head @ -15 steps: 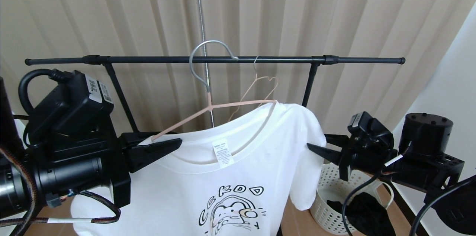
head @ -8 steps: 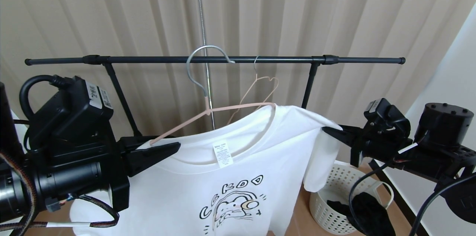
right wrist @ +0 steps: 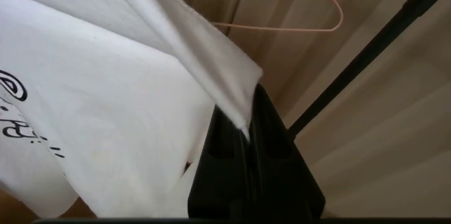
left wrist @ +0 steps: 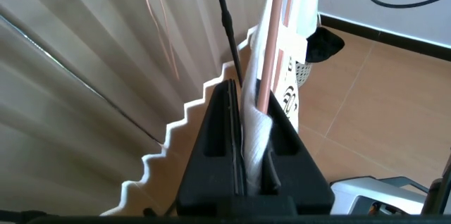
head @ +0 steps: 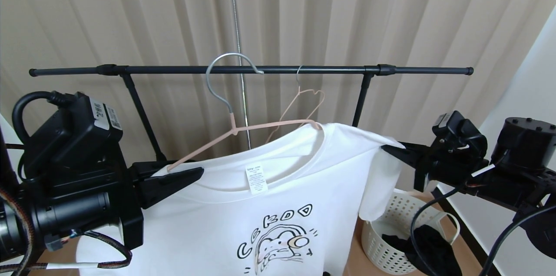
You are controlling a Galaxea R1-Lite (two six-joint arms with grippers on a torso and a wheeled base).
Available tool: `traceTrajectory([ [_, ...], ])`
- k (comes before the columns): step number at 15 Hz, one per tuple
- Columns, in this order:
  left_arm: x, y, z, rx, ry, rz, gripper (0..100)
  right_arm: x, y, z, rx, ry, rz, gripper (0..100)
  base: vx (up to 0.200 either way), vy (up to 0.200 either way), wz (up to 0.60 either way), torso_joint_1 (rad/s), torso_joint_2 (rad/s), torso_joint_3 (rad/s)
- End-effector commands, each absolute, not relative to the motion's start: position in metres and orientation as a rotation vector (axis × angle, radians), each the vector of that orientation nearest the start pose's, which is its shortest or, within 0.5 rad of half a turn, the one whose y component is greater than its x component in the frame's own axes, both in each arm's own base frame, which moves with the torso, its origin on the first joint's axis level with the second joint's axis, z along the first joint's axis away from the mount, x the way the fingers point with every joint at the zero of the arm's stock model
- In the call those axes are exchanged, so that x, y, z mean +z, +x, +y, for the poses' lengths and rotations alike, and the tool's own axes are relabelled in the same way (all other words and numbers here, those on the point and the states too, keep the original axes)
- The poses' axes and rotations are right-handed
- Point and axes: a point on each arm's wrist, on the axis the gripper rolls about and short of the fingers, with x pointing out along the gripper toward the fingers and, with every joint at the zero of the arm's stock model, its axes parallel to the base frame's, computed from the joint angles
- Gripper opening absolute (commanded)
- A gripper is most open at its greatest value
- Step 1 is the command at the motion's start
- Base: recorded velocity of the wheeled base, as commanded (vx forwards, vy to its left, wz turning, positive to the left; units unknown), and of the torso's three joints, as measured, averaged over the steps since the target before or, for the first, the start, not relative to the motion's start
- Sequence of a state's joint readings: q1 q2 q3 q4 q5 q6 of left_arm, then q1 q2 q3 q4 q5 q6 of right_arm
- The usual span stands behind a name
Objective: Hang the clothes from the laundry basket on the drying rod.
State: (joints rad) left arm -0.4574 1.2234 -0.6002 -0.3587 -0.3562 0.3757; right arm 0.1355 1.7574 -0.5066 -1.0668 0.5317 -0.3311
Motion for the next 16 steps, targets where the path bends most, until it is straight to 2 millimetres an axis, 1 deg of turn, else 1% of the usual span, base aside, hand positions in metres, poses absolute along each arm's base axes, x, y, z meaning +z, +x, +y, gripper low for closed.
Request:
traceTrajectory([
  [1,0.214,0.160,-0.088,-0.849,0.365,0.121,0,0.138,0.266,0.057,0.725,-0.281,0.075,0,0.000,0.000,0.00,0.000,0.00,0.000],
  [3,0.214,0.160,-0.088,-0.849,0.361,0.125,0,0.141,0.261,0.059,0.736,-0.283,0.073,0,0.000,0.000,0.00,0.000,0.00,0.000],
  [4,0.214,0.160,-0.087,-0.847,0.360,0.126,0,0.143,0.258,0.059,0.741,-0.282,0.066,100,0.000,0.000,0.00,0.000,0.00,0.000],
  [8,0.214,0.160,-0.085,-0.833,0.357,0.127,0,0.149,0.250,0.058,0.782,-0.282,0.038,100,0.000,0.000,0.00,0.000,0.00,0.000],
  [9,0.212,0.162,-0.080,-0.804,0.355,0.140,0,0.152,0.246,0.058,0.803,-0.281,0.023,100,0.000,0.000,0.00,0.000,0.00,0.000],
  [11,0.208,0.165,-0.072,-0.762,0.349,0.161,0,0.154,0.245,0.058,0.803,-0.283,0.014,100,0.000,0.000,0.00,0.000,0.00,0.000],
  [14,0.201,0.169,-0.060,-0.698,0.341,0.199,0,0.154,0.248,0.058,0.800,-0.282,0.013,100,0.000,0.000,0.00,0.000,0.00,0.000],
  [16,0.195,0.173,-0.055,-0.671,0.335,0.230,0,0.154,0.249,0.058,0.797,-0.282,0.017,100,0.000,0.000,0.00,0.000,0.00,0.000],
])
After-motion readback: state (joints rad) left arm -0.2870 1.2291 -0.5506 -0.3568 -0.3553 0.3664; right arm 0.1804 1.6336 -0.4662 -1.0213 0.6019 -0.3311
